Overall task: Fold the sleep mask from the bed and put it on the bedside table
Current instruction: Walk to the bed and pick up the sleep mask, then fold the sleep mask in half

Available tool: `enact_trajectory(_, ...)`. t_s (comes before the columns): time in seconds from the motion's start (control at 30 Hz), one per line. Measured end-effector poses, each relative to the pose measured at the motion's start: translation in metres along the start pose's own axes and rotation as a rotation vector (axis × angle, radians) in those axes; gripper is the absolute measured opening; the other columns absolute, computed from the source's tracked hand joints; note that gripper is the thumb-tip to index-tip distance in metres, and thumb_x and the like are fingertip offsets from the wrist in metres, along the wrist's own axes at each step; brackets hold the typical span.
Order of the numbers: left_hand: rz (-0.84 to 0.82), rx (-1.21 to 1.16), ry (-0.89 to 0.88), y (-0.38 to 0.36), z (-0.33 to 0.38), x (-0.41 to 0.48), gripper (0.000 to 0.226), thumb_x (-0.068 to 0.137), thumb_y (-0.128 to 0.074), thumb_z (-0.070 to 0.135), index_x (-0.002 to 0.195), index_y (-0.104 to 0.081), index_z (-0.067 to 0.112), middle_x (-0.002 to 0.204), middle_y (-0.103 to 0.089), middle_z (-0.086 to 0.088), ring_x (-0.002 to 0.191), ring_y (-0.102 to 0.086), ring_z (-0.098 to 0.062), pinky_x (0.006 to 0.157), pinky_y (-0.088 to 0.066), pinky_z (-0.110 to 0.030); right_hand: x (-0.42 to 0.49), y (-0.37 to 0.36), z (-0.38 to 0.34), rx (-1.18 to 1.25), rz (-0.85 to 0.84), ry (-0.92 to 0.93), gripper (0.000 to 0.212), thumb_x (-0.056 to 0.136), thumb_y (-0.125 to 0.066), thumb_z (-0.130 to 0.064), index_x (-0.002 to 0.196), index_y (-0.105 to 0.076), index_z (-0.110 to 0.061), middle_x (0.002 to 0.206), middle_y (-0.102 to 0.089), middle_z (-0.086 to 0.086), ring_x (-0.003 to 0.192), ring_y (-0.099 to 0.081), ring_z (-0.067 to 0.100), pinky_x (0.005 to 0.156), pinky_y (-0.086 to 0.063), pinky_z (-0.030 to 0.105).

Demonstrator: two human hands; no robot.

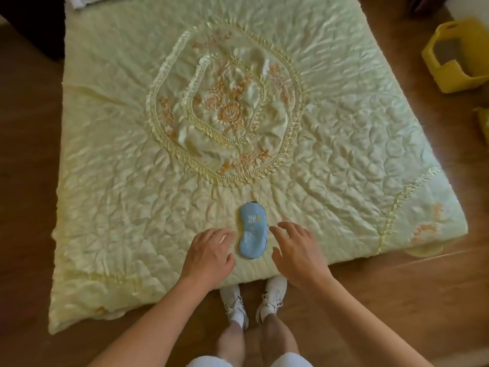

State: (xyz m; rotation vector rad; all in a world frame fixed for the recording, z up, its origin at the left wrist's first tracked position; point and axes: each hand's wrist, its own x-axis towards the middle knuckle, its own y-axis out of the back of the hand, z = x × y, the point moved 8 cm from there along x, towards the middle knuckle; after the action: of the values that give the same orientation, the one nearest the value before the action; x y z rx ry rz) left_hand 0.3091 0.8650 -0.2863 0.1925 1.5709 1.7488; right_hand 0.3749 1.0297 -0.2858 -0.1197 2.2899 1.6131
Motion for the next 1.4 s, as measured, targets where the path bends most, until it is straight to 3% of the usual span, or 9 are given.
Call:
enact_trajectory(0.2,-0.054,-0.003,-0.068,-0.100,-0.025,0.052,0.052,0.067,-0.072,0.011,0.119,-0.065,0.012,0.120,-0.067,-0.008,0.109,-0.062,-0.028,0.090,-0.051,-0.043,0.040,-0.090,0.037,-0.006,0.002,0.034,0.050,0.074,-0.082,-0.018,0.121,-0.067,-0.009,0.118,-0.070,0.014,0.102,-0.070,0.036,0.079,-0.058,0.046)
enact_trajectory(0.3,-0.058,0.069,-0.210,-0.143,-0.026,0.079,0.060,0.068,-0.069,0.002,0.127,-0.060,0.013,0.137,-0.058,-0.012,0.125,-0.054,-0.030,0.098,-0.047,-0.045,0.054,-0.133,0.038,-0.045,-0.005,0.119,0.051,0.072,-0.083,-0.020,0.119,-0.067,-0.009,0.119,-0.071,0.016,0.105,-0.069,0.036,0.083,-0.057,0.045)
enact_trajectory(0.57,-0.167,0.252,-0.421,-0.210,-0.040,0.128,0.080,0.091,-0.042,0.013,0.154,0.005,0.025,0.163,0.012,0.004,0.149,0.011,-0.015,0.119,0.004,-0.038,0.059,-0.223,0.023,-0.100,0.019,0.353,0.057,0.072,-0.075,-0.024,0.126,-0.062,-0.013,0.133,-0.063,0.010,0.128,-0.056,0.033,0.107,-0.044,0.050)
enact_trajectory(0.8,-0.178,0.292,-0.446,-0.222,-0.043,0.130,0.086,0.089,-0.050,0.018,0.152,0.007,0.037,0.165,0.011,0.000,0.150,0.009,-0.019,0.121,-0.006,-0.045,0.058,-0.225,0.018,-0.088,0.255,0.416,0.024,0.088,-0.061,-0.006,0.102,-0.076,-0.018,0.113,-0.075,0.000,0.117,-0.065,0.031,0.107,-0.045,0.051)
enact_trajectory(0.97,-0.363,0.185,-0.458,-0.200,-0.046,0.118,0.097,0.084,-0.056,0.010,0.149,0.004,0.050,0.164,0.012,0.001,0.150,0.008,-0.020,0.120,-0.006,-0.045,0.065,-0.191,0.021,0.137,0.037,0.293,0.019,0.086,-0.064,-0.013,0.101,-0.074,-0.019,0.100,-0.077,-0.003,0.101,-0.070,0.024,0.100,-0.049,0.042)
enact_trajectory(1.1,-0.516,-0.123,-0.328,-0.158,-0.044,0.091,0.096,0.081,-0.072,0.022,0.150,-0.010,0.046,0.164,-0.002,0.004,0.150,0.003,-0.015,0.118,-0.008,-0.038,0.066,-0.128,0.010,0.406,-0.088,0.124,0.018,0.093,-0.059,-0.009,0.107,-0.069,-0.015,0.095,-0.077,0.004,0.082,-0.070,0.029,0.072,-0.056,0.044)
enact_trajectory(1.2,-0.501,-0.637,-0.161,-0.112,-0.036,0.074,0.086,0.077,-0.081,0.024,0.148,-0.033,0.026,0.155,-0.033,0.000,0.145,-0.025,-0.020,0.116,-0.025,-0.034,0.068,-0.073,-0.011,0.524,-0.155,0.071,0.015,0.099,-0.054,-0.012,0.106,-0.066,-0.017,0.089,-0.074,0.002,0.077,-0.069,0.022,0.068,-0.056,0.042)
enact_trajectory(1.3,-0.404,-0.999,-0.026,-0.048,-0.028,0.052,0.060,0.075,-0.083,0.018,0.125,-0.054,0.034,0.121,-0.062,0.006,0.116,-0.057,-0.010,0.098,-0.047,-0.027,0.063,-0.004,-0.039,0.619,-0.156,0.051,0.014,0.101,-0.051,-0.012,0.098,-0.063,-0.019,0.080,-0.064,-0.008,0.072,-0.061,0.011,0.062,-0.046,0.022)
enact_trajectory(1.4,-0.301,-1.177,0.034,0.018,-0.017,0.030,0.038,0.080,-0.078,0.019,0.109,-0.061,0.036,0.103,-0.069,0.008,0.092,-0.066,0.004,0.078,-0.054,-0.020,0.055,0.062,-0.065,0.754,-0.110,0.044,0.015,0.099,-0.051,-0.018,0.095,-0.063,-0.009,0.078,-0.063,0.005,0.071,-0.058,0.024,0.064,-0.042,0.032)
